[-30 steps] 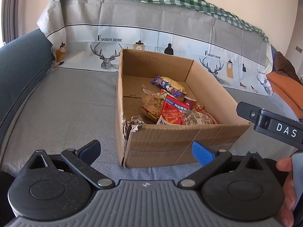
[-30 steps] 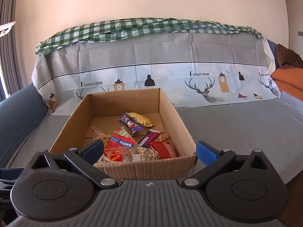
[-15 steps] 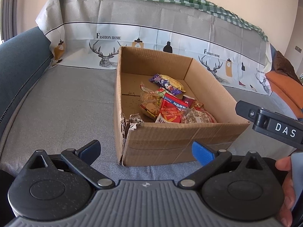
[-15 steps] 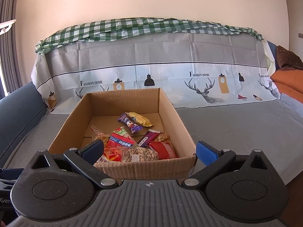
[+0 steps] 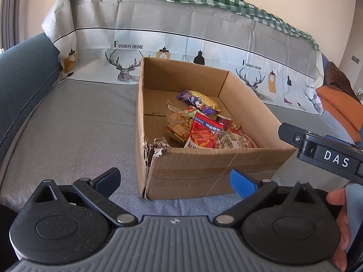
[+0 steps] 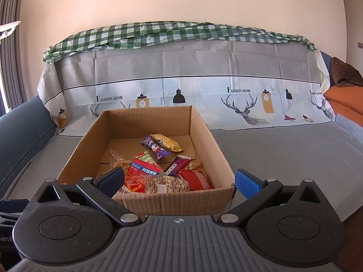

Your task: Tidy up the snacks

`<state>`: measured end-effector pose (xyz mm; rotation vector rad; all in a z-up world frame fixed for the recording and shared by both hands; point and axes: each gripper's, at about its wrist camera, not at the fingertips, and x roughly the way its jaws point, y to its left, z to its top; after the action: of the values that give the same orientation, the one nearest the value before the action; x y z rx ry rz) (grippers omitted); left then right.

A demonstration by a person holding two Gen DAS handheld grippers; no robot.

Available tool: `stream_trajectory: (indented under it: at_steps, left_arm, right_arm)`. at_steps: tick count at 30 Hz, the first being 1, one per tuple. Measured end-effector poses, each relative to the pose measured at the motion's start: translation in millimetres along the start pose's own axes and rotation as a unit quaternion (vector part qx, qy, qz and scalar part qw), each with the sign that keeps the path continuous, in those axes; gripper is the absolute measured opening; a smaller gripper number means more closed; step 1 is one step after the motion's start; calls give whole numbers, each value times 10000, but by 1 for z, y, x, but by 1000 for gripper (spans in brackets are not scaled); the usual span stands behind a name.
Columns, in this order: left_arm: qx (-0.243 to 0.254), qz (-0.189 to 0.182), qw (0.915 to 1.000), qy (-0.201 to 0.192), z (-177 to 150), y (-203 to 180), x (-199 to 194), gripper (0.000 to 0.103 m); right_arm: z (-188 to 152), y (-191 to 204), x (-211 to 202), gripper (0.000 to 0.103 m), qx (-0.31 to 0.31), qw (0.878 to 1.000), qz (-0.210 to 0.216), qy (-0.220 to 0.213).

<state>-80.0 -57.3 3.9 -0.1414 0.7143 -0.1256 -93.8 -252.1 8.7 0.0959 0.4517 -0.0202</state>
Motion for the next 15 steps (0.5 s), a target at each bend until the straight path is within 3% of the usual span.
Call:
stream_trajectory:
  at_steps: [15]
  left_arm:
    - [19,-19,10000,8,0,1,0,103]
  right_arm:
    - [0,1,0,102,-10,10000,-3,-2]
